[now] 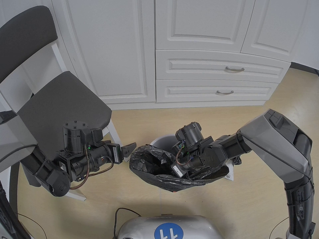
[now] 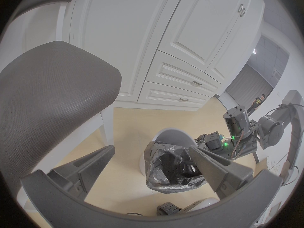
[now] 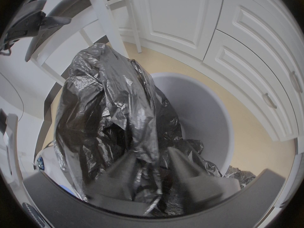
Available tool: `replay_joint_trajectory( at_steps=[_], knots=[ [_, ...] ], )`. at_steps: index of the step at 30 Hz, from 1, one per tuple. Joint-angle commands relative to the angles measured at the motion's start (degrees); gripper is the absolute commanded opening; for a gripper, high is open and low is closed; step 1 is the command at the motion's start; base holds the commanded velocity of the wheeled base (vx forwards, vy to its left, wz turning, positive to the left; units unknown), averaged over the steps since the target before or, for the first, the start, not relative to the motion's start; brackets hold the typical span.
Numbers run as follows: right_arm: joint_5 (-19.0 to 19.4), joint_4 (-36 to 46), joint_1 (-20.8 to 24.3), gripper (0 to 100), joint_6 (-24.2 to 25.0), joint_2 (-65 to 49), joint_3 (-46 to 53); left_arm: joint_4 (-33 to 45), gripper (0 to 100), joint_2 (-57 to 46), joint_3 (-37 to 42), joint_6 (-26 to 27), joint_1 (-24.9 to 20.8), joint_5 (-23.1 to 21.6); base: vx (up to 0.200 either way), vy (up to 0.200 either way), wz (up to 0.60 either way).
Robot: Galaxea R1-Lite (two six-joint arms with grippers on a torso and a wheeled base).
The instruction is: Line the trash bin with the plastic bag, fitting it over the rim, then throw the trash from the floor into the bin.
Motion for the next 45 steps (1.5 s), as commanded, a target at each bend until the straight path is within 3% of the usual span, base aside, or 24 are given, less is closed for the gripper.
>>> replay_joint_trajectory(
  at_steps=[1, 6, 10, 16, 20, 28, 29, 33, 38, 45],
  knots=[
    [-0.15, -0.06, -1.07, 0, 2.29, 0.63, -2.84, -0.02, 100, 0.40, -0.13, -0.01, -0.03, 0.01, 0.000, 0.000, 0.00],
    [-0.76, -0.06, -3.09, 0, 4.58, -0.77, -7.58, -0.11, 100, 0.23, -0.04, -0.01, -0.03, 0.09, 0.000, 0.000, 0.00],
    [-5.95, -0.06, -4.67, 0, 6.25, 0.81, -15.76, -0.11, 100, -0.12, -0.04, -0.01, 0.05, 0.09, 0.000, 0.000, 0.00],
    [-7.62, -0.59, -5.46, 0, 5.90, 6.35, -23.49, -0.46, 100, 0.05, 0.04, -0.01, -0.03, 0.09, 0.000, 0.000, 0.00],
    [-11.31, -0.76, -5.38, 0, 5.81, 11.09, -29.98, -0.46, 100, -0.04, 0.13, -0.01, -0.12, 0.09, 0.000, 0.000, 0.00],
    [-11.66, -7.36, -4.23, 0, 6.16, 13.91, -29.98, -0.55, 100, 0.23, 0.22, -0.01, -0.21, 0.09, 0.000, 0.000, 0.00],
    [-11.66, -8.32, -4.23, 100, 5.90, 13.73, -29.98, -0.55, 100, 0.32, 0.22, -0.01, -0.30, 0.09, 0.000, 0.000, 0.00],
    [-11.13, -8.94, -4.15, 100, 6.43, 9.34, -29.12, -0.55, 100, 0.40, 0.40, -0.01, -0.47, 0.09, 0.000, 0.000, 0.00],
    [-10.96, -8.94, -4.06, 100, 6.34, 0.02, -20.33, -0.90, 100, 2.25, 0.22, -0.01, -1.53, 0.09, 0.000, 0.000, 0.00],
    [-10.43, -10.17, -5.38, 100, 9.24, -14.22, -1.52, -6.00, 100, 12.09, -1.89, -0.27, -2.67, 0.71, 0.000, 0.000, 0.00]
  ],
)
